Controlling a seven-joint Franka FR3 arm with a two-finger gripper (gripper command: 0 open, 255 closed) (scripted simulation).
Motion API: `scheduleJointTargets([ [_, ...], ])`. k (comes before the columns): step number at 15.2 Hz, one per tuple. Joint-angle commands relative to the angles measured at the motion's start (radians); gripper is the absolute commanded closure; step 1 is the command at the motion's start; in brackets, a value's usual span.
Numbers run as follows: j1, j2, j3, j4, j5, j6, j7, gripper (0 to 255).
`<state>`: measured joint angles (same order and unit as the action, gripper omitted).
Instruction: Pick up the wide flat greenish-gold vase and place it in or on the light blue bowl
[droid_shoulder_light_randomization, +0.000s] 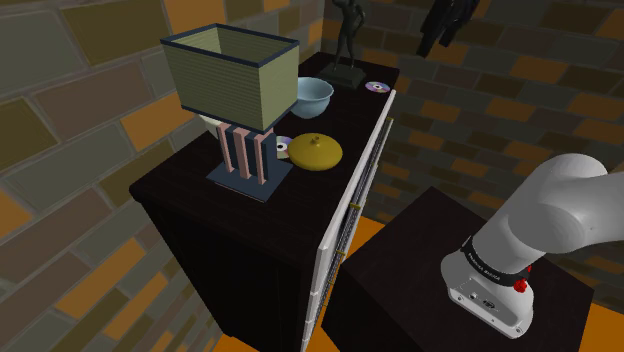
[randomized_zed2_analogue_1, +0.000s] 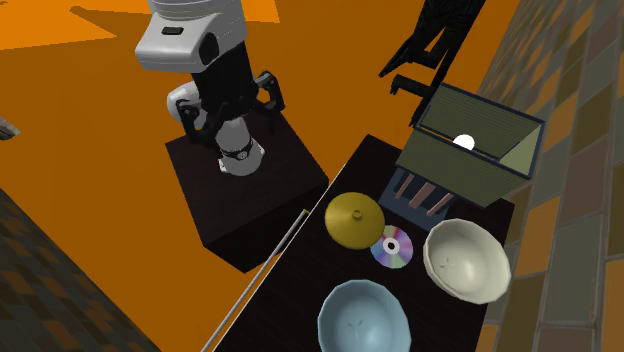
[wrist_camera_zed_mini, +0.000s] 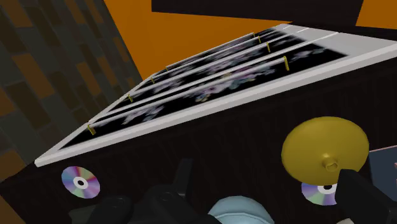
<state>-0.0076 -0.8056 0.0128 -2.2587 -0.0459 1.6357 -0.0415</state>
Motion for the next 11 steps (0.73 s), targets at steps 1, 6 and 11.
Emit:
scheduleJointTargets([
  [1, 0.0, 0.0, 0.0, 0.0, 0.0, 0.0, 0.0, 0],
  [6, 0.021, 0.109, 0.065, -0.026, 0.027, 0.104, 0.06, 0],
  [11, 0.039, 0.24, 0.13, -0.024, 0.043, 0.204, 0.12, 0],
])
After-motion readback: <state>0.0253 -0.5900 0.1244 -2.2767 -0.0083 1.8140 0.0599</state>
